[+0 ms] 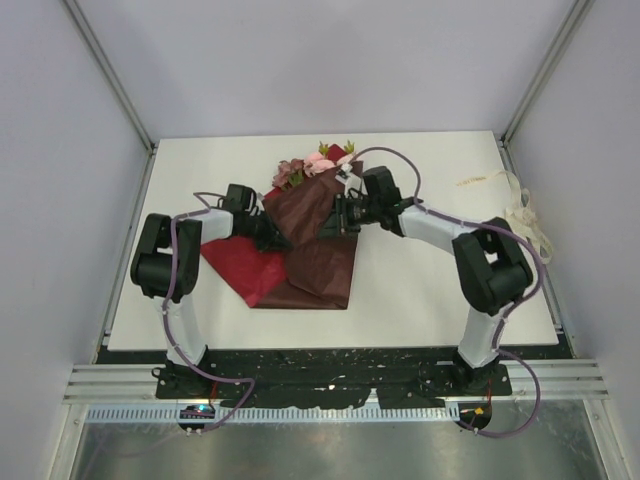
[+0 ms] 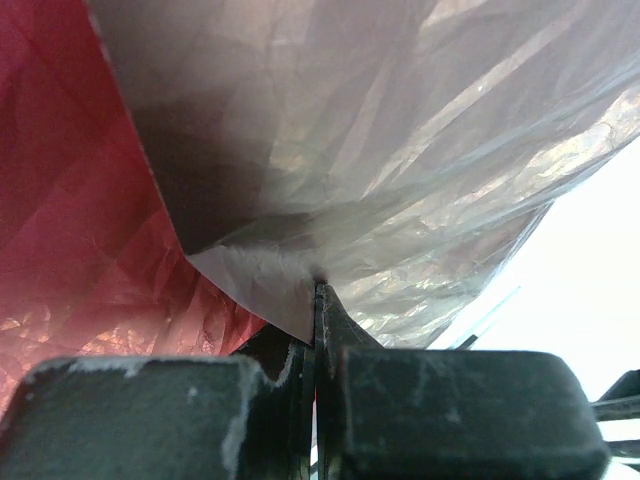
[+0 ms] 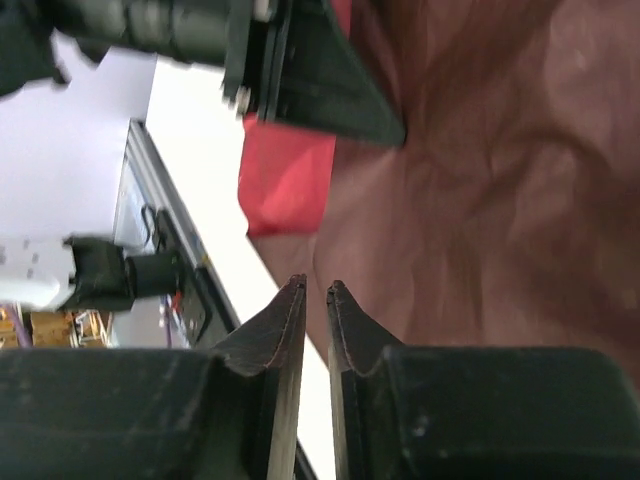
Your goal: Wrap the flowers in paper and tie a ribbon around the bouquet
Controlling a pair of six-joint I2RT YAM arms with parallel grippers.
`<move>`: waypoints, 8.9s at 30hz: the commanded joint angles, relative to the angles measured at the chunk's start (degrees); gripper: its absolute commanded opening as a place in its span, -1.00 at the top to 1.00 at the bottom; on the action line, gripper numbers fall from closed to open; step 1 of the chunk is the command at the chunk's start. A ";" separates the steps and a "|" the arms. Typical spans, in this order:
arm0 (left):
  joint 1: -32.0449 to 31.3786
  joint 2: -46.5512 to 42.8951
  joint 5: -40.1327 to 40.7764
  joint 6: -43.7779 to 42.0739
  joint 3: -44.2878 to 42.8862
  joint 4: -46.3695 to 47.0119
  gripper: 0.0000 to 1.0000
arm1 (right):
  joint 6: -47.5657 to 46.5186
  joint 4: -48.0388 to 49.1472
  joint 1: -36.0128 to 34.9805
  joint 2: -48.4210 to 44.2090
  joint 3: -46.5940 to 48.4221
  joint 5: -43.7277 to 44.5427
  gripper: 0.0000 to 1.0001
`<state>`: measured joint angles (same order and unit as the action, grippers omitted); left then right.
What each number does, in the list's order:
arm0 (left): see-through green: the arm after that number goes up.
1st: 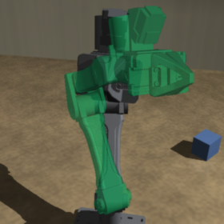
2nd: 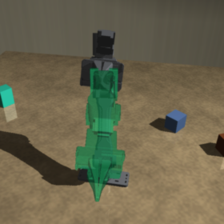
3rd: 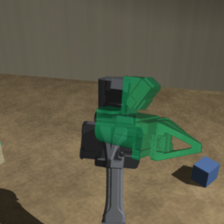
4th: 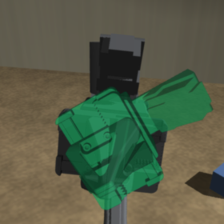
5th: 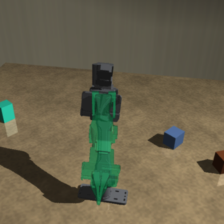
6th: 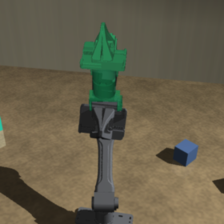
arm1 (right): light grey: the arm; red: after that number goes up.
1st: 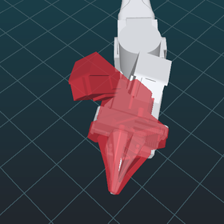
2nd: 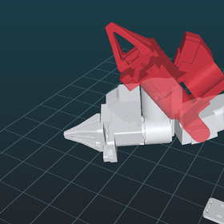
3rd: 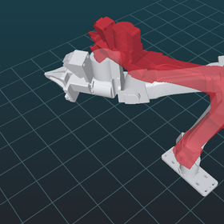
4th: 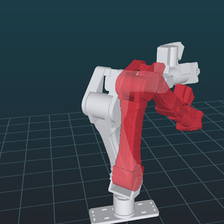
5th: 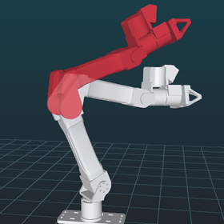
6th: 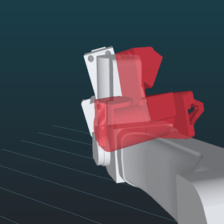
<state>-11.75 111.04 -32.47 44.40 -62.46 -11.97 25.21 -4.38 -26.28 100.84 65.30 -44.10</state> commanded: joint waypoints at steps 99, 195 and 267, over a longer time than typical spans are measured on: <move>-0.29 1.81 3.99 1.21 -2.67 -9.83 1.00 | 8.27 -8.45 -11.16 6.47 0.71 0.59 0.42; -7.15 -30.27 -10.16 4.64 16.05 11.09 0.88 | -19.50 -25.32 -16.61 14.22 3.35 0.87 0.49; -20.15 -6.20 -10.42 0.86 0.23 24.27 1.00 | -4.91 -12.06 17.93 10.95 1.94 7.19 0.07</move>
<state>-30.63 103.07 -43.13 47.11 -59.05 12.10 18.04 -20.62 -8.10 109.51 66.24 -39.40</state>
